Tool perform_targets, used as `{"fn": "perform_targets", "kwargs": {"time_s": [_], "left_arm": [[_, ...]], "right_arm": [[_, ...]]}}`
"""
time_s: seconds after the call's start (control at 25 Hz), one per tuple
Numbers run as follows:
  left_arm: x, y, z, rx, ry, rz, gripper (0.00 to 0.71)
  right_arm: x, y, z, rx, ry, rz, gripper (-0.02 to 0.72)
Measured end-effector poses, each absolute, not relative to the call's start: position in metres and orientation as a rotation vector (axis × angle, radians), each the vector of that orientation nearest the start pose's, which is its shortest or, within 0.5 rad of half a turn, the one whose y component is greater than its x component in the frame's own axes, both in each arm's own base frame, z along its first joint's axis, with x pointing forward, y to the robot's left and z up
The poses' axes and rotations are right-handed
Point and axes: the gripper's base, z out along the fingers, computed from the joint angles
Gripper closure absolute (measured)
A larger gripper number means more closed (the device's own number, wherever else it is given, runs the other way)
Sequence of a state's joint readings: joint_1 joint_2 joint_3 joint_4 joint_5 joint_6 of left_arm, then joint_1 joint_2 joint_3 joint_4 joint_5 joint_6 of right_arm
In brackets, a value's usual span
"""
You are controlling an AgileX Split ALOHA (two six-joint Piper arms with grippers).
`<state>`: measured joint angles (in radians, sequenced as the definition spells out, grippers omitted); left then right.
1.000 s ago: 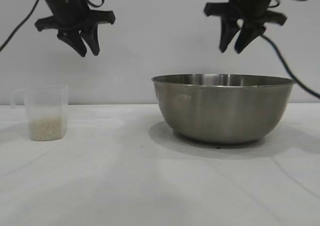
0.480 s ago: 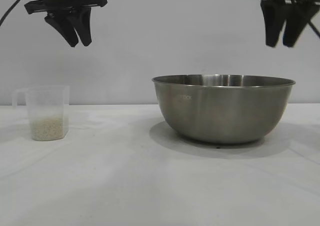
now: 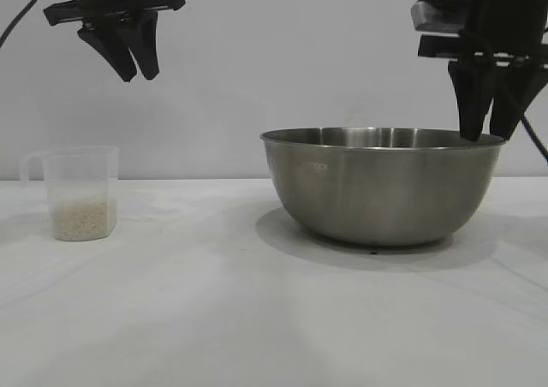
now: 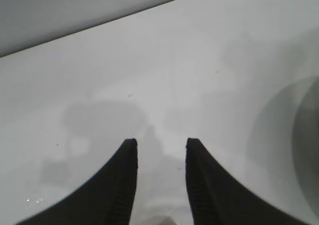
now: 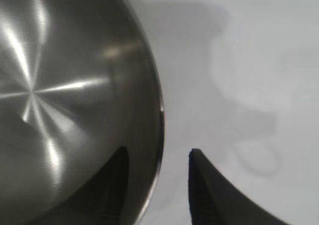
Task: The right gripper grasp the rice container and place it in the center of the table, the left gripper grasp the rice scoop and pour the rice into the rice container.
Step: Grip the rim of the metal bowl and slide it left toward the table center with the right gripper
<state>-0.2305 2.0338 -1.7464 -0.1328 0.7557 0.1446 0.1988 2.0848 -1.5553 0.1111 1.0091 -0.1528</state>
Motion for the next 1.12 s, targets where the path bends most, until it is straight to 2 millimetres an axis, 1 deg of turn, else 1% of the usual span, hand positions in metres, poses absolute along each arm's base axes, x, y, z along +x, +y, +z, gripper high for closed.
{"fn": "perform_targets", "kwargs": {"time_s": [0.04,0.16,0.24,0.36,0.48,0.56,0.6,0.72,0.8,0.84,0.96,1.0,1.08,1.12], "left_arm": [[0.449,-0.114,0.256,0.397,2.495,-0.186,0.504],[0.446,-0.114,0.250,0.411,2.516,-0.184,0.504],[0.442,-0.113,0.240,0.417,2.550,-0.182,0.504],[0.431,-0.110,0.233,0.419,2.567,-0.177,0.504],[0.413,-0.105,0.245,0.426,2.513,-0.166,0.504],[0.397,-0.100,0.257,0.418,2.461,-0.161,0.504],[0.388,-0.098,0.260,0.414,2.441,-0.158,0.504],[0.360,-0.090,0.262,0.386,2.358,-0.146,0.504],[0.338,-0.084,0.253,0.367,2.316,-0.135,0.504],[0.327,-0.080,0.252,0.355,2.277,-0.129,0.504],[0.290,-0.069,0.231,0.324,2.210,-0.107,0.504],[0.280,-0.066,0.228,0.312,2.167,-0.099,0.504],[0.257,-0.059,0.214,0.289,2.123,-0.086,0.504],[0.248,-0.056,0.210,0.274,2.085,-0.081,0.504]], "right_arm": [[0.409,0.092,0.173,-0.450,2.985,0.154,0.703],[0.406,0.102,0.172,-0.489,2.993,0.158,0.703],[0.402,0.115,0.172,-0.538,2.991,0.160,0.703],[0.394,0.139,0.172,-0.629,2.985,0.167,0.703],[0.387,0.155,0.172,-0.691,2.985,0.175,0.703],[0.383,0.161,0.172,-0.718,2.993,0.177,0.703],[0.382,0.162,0.172,-0.726,2.995,0.177,0.703],[0.379,0.163,0.172,-0.730,3.019,0.185,0.703],[0.378,0.163,0.172,-0.731,3.033,0.191,0.703],[0.377,0.163,0.172,-0.730,3.041,0.197,0.703],[0.375,0.164,0.170,-0.722,3.058,0.218,0.703],[0.373,0.164,0.170,-0.715,3.056,0.229,0.703],[0.366,0.162,0.165,-0.703,3.070,0.240,0.703],[0.362,0.160,0.162,-0.697,3.077,0.243,0.643]]}}
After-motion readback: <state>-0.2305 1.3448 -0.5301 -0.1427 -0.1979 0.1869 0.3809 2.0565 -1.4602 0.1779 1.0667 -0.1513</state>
